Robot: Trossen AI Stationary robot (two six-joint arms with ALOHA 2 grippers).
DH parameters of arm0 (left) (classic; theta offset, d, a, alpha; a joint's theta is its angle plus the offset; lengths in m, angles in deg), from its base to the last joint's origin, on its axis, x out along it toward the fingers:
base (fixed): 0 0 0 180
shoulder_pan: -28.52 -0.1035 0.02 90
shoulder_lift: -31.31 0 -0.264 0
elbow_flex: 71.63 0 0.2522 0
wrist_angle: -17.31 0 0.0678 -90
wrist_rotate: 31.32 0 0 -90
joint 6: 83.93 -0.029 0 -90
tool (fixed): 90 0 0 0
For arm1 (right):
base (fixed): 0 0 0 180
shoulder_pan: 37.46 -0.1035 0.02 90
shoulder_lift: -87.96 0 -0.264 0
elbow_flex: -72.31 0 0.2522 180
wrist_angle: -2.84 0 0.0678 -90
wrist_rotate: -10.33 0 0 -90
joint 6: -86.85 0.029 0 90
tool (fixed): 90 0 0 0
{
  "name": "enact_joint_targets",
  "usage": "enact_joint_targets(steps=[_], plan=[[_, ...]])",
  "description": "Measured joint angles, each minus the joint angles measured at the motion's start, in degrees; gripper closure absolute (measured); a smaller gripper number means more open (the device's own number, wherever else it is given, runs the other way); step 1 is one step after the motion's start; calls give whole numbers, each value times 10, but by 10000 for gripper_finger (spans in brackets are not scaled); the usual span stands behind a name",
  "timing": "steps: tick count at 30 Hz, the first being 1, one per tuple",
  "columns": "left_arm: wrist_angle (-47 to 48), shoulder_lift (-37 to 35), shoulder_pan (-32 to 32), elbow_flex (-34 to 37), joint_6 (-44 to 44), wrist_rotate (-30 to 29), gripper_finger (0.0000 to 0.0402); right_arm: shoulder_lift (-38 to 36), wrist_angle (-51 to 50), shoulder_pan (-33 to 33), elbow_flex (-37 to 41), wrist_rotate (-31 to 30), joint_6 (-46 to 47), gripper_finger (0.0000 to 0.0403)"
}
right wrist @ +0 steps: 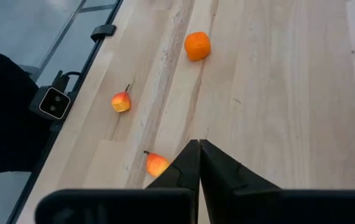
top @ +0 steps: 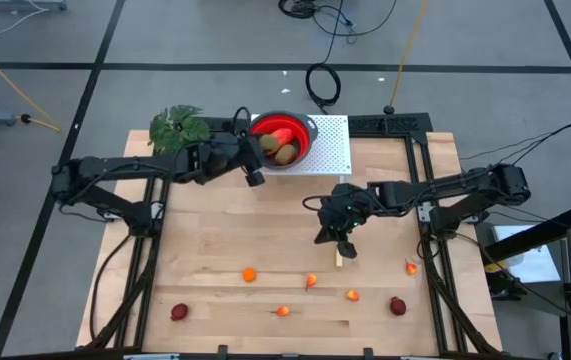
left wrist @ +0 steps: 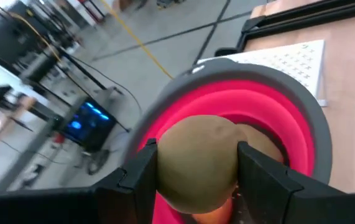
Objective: Pick & Place Fruit
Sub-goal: Put the green kiwi into the red strainer bowl on the shelf
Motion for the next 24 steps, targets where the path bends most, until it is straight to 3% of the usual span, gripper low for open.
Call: enact_joint_targets(steps=[8,15,20,24], plan=[[28,0,-24,0,39,76,220,0,0,6,0,0,-10,402],[64,0,-43,0,78,86,220,0,0,8,0,1,-11,402],[66,0,-63,0,101,156,220,0,0,8,0,1,-11,402],[66,0,-70,0,103,166,220,0,0,8,0,1,-10,402]])
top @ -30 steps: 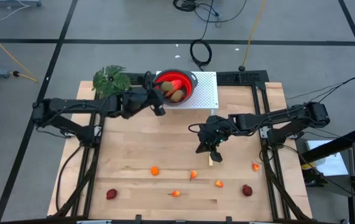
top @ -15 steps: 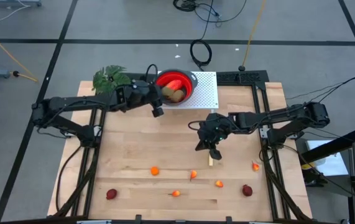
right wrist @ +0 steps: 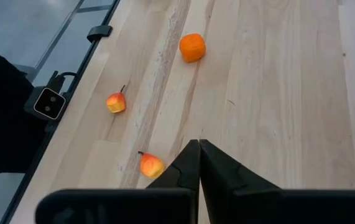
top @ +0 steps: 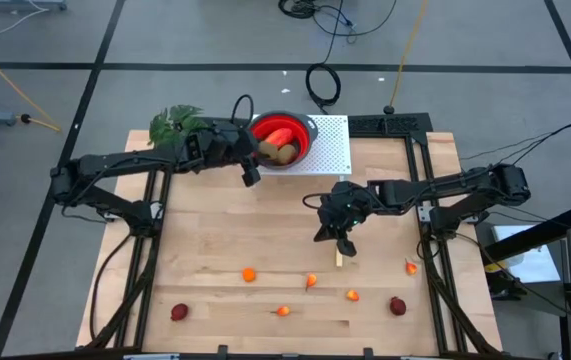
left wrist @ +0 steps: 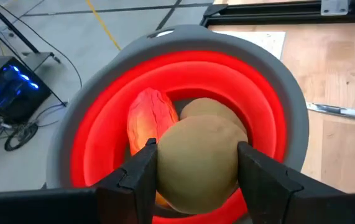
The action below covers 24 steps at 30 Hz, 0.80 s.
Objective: Pick & Place Fruit
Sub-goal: Put the green kiwi into the red strainer bowl on the shelf
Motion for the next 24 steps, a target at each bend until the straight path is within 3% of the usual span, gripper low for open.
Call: enact_joint_targets(steps=[14,24], plan=[[0,0,-7,0,-2,23,215,0,0,0,0,0,0,402],[0,0,-7,0,-5,15,141,0,0,0,0,1,0,402]])
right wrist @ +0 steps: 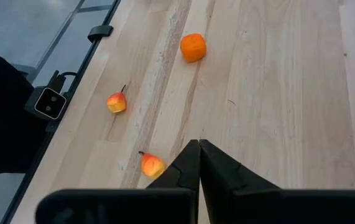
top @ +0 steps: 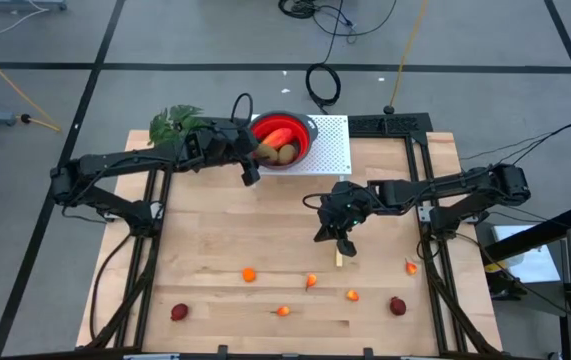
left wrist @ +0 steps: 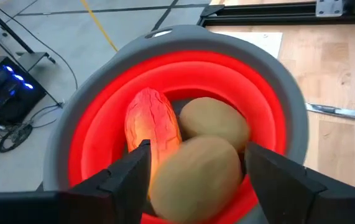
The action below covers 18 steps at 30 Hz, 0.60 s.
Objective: Pick & Place Fruit
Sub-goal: Put the green kiwi into the red strainer bowl on the shelf, then put the orange pear into the red strainer bowl on the shelf
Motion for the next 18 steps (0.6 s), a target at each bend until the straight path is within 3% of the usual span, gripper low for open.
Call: enact_joint_targets(steps=[10,18], plan=[[-16,-36,3,-8,-72,-94,117,0,0,0,0,0,0,402],[23,-131,26,-12,-10,-108,145,0,0,0,0,0,15,402]])
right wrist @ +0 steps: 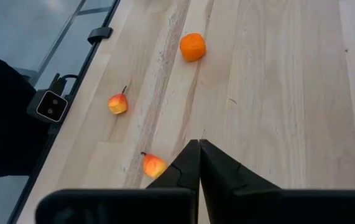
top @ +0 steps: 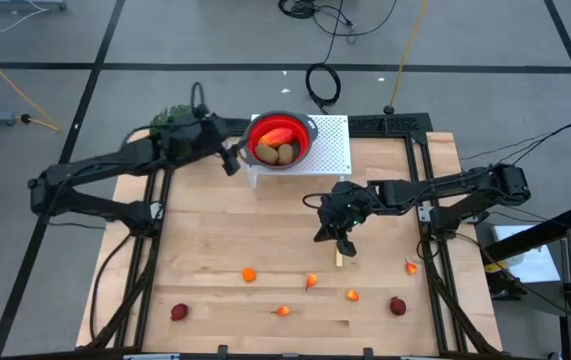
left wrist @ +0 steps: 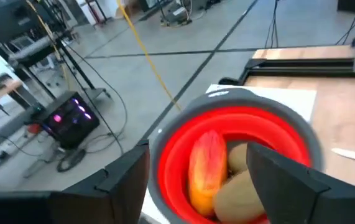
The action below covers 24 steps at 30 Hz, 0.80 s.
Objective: Pick & Place Fruit
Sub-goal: Put the orange pear into the red strainer bowl on the shelf
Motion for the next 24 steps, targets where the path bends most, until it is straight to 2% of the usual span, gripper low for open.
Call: enact_joint_targets(steps=[6,12,17,21,24], plan=[[80,-63,27,0,91,6,190,0,-1,0,0,0,5,402],[163,-105,55,1,151,7,261,0,-8,-2,0,-1,5,402],[177,-121,84,6,168,9,330,0,-8,-14,0,-5,11,402],[170,-125,103,22,174,39,387,0,-9,-35,0,-36,16,402],[142,-126,117,43,185,50,393,-8,-14,-55,0,-52,16,402]])
